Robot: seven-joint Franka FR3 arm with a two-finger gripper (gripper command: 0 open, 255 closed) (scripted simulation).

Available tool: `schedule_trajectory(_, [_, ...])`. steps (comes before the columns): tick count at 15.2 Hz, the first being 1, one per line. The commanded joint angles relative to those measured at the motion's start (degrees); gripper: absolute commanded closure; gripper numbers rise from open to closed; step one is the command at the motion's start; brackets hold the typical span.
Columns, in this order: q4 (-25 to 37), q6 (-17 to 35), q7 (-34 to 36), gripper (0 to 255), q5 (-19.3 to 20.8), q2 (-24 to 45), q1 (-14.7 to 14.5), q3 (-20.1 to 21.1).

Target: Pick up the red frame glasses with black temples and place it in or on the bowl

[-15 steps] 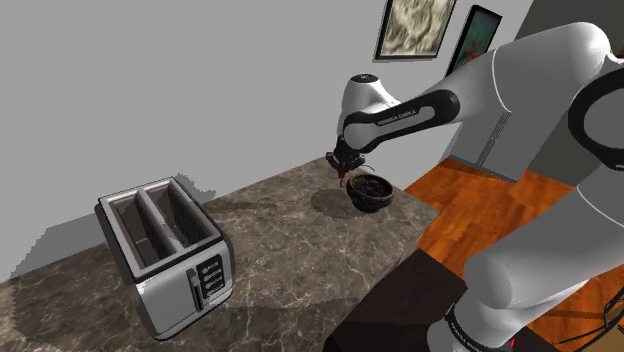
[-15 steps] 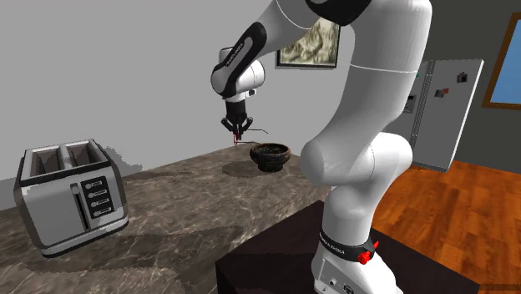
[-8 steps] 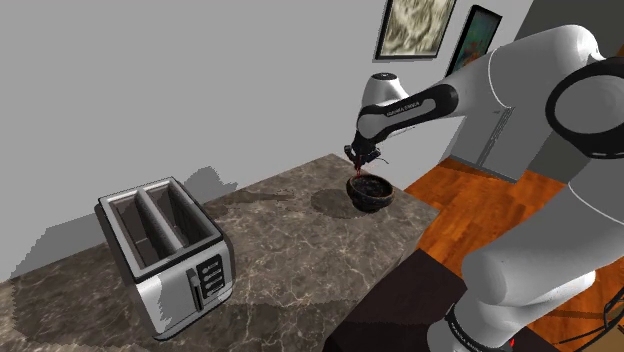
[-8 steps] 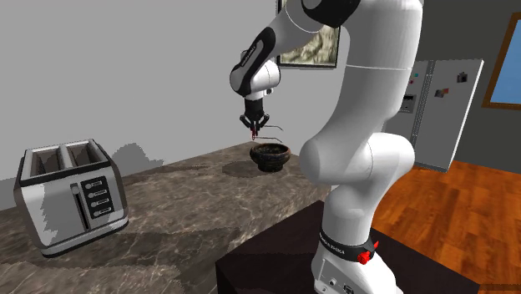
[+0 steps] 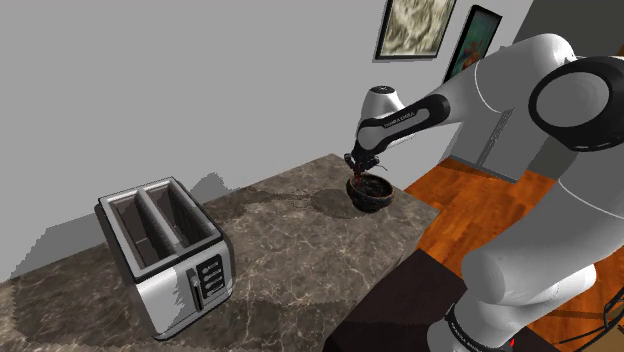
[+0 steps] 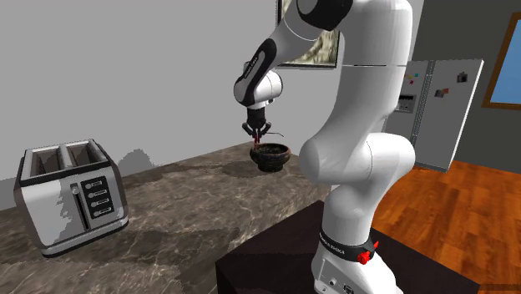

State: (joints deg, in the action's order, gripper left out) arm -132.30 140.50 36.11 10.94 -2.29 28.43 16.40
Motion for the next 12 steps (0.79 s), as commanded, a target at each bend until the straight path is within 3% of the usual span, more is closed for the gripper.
schedule_trajectory(1, [-0.9,1.7,0.6,255,0.7,0.8,0.1,0.0])
schedule_trajectory(11, [-1.5,3.2,1.5,255,1.7,1.9,0.1,-0.1])
schedule_trajectory(12, [-1.5,3.1,1.5,0,1.6,1.7,0.1,0.0])
